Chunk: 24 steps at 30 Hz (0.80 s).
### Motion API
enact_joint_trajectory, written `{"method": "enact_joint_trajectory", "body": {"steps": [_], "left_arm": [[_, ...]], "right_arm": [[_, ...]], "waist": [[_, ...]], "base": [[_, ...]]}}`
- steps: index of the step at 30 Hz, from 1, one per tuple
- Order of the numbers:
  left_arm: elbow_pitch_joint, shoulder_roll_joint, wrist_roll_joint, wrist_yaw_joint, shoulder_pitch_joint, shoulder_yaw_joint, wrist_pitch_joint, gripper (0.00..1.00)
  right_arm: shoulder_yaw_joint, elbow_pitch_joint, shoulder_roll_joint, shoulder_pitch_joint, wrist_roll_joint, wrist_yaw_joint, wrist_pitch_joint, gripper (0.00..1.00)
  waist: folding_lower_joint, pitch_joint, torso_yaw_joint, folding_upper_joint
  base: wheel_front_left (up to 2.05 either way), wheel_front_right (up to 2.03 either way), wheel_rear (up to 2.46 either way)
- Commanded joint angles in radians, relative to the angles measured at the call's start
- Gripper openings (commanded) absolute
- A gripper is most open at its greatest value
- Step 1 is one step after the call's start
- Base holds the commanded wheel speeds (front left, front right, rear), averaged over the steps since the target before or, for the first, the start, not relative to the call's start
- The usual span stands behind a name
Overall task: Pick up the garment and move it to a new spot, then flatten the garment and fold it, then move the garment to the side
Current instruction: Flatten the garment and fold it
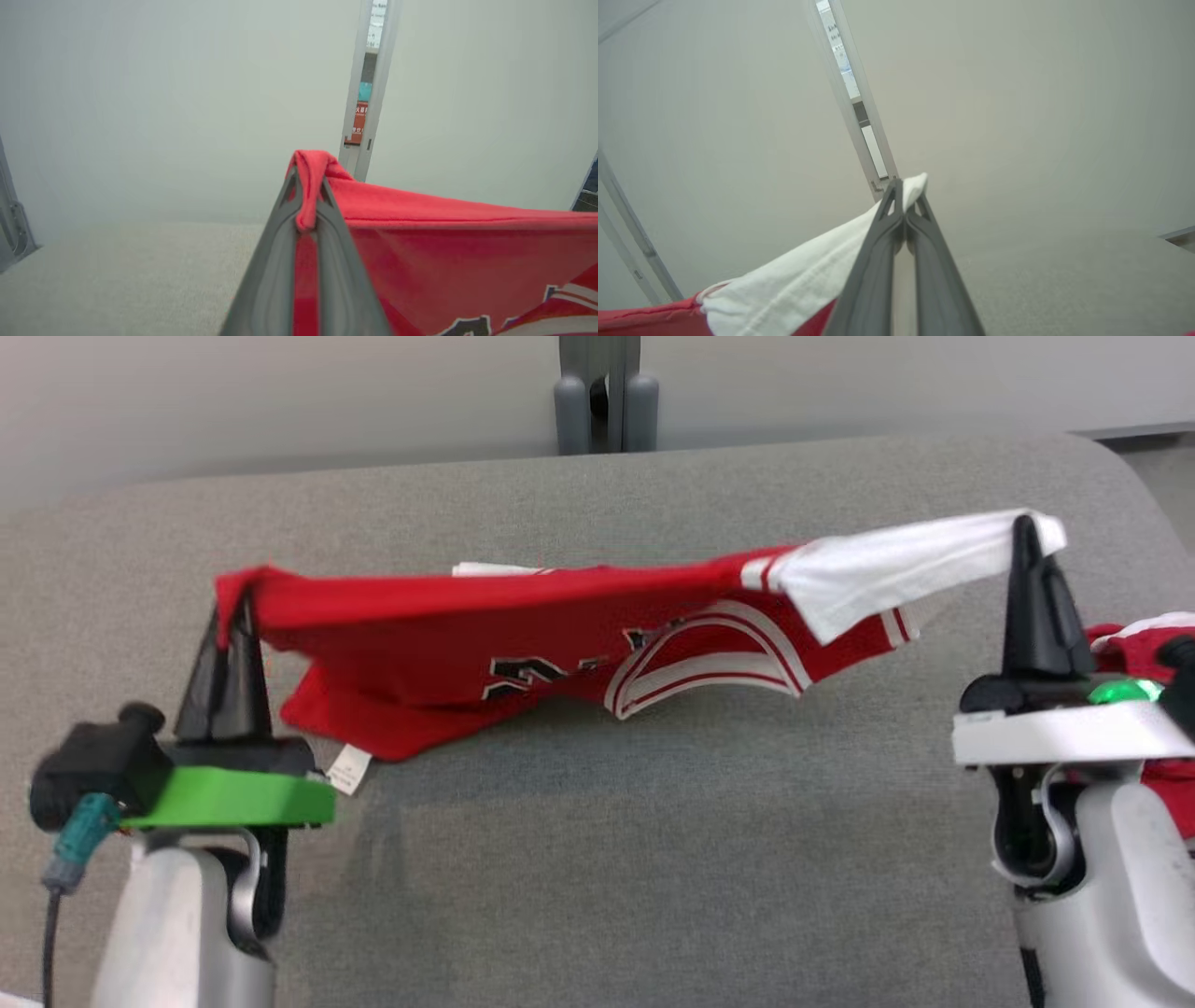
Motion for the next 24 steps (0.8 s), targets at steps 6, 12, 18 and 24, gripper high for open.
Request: {"method": "enact_joint_trajectory", "body": {"steps": [6, 12, 18, 24], "left_arm": [[-0.115, 0.118, 0.001, -0.002, -0.182, 0.002, 0.000, 0.00], [-0.074, 0.204, 0.028, -0.001, -0.375, 0.004, 0.007, 0.00], [0.074, 0.234, 0.059, -0.001, -0.576, -0.026, 0.034, 0.00], [0.255, 0.217, 0.075, 0.011, -0.778, -0.049, 0.016, 0.00]], "right_arm": [[-0.021, -0.127, -0.087, -0.151, 0.118, -0.002, 0.000, 0.00], [-0.005, -0.132, -0.210, -0.341, 0.117, -0.002, 0.019, 0.00], [0.011, 0.027, -0.267, -0.571, 0.096, -0.002, 0.031, 0.00], [0.020, 0.242, -0.239, -0.822, 0.039, -0.002, 0.021, 0.00]], "waist": [[0.0000, -0.090, -0.011, 0.0000], [0.0000, -0.042, 0.006, 0.0000], [0.0000, 0.099, 0.008, 0.0000], [0.0000, 0.244, -0.002, 0.0000]], "base": [[0.00, 0.00, 0.00], [0.00, 0.00, 0.00], [0.00, 0.00, 0.00], [0.00, 0.00, 0.00]]}}
